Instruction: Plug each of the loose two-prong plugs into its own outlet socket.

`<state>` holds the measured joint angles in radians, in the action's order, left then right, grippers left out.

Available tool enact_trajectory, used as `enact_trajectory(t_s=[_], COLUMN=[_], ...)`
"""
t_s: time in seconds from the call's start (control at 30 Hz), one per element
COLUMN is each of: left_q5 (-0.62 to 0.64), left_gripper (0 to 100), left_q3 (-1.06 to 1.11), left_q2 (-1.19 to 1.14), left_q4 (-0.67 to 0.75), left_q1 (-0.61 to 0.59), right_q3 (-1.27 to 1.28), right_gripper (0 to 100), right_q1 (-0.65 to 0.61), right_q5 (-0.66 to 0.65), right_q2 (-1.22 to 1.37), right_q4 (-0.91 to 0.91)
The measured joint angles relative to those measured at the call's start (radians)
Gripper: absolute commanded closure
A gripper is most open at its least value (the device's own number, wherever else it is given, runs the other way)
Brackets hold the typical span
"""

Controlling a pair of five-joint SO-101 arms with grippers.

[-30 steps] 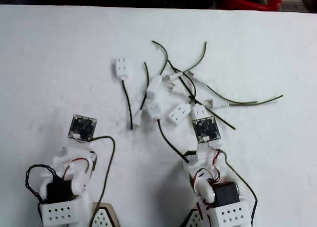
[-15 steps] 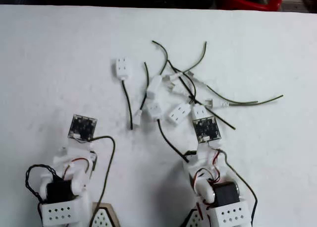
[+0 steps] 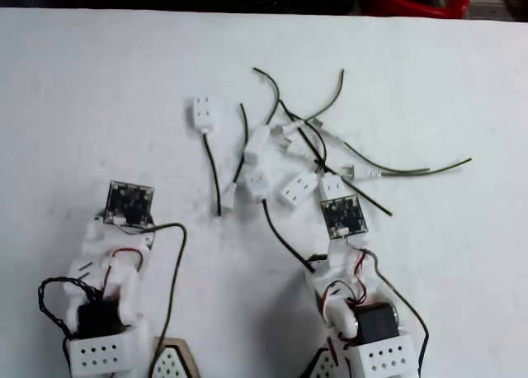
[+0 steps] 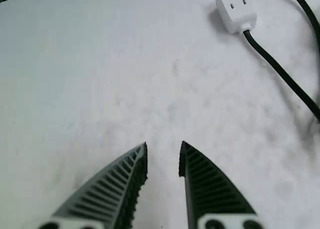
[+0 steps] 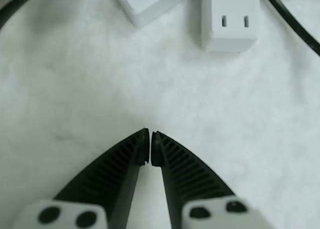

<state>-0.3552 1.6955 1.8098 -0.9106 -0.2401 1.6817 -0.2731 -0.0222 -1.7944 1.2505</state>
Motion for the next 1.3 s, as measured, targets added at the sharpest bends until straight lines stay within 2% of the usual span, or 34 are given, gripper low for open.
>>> enact_trajectory(t_s=[0.13, 0.3, 0.47, 0.67, 0.83, 1.1, 1.3], left_q5=[0.000, 0.000, 0.000, 0.000, -0.002, -0.002, -0.002], left_gripper=[88, 88, 88, 88, 88, 88, 88], left_q3=[0.000, 0.000, 0.000, 0.000, 0.000, 0.000, 0.000], left_q2=[0.000, 0.000, 0.000, 0.000, 0.000, 0.000, 0.000], left_q4=[0.012, -0.012, -0.061, -0.072, -0.072, -0.072, -0.072], left_q1=[0.000, 0.000, 0.000, 0.000, 0.000, 0.000, 0.000], right_q3=[-0.041, -0.166, -0.193, -0.242, -0.379, -0.624, -0.813], right_gripper=[98.0, 97.8, 97.8, 96.9, 93.3, 93.3, 93.0], right_q1=[0.025, 0.224, 0.371, 0.376, 0.333, 0.287, 0.285], right_q5=[-0.037, -0.109, -0.181, -0.365, -0.407, -0.407, -0.252], right_q2=[0.000, -0.003, -0.002, 0.000, 0.017, 0.431, 0.836], right_q4=[-0.003, -0.049, -0.216, -0.310, -0.282, -0.272, -0.270])
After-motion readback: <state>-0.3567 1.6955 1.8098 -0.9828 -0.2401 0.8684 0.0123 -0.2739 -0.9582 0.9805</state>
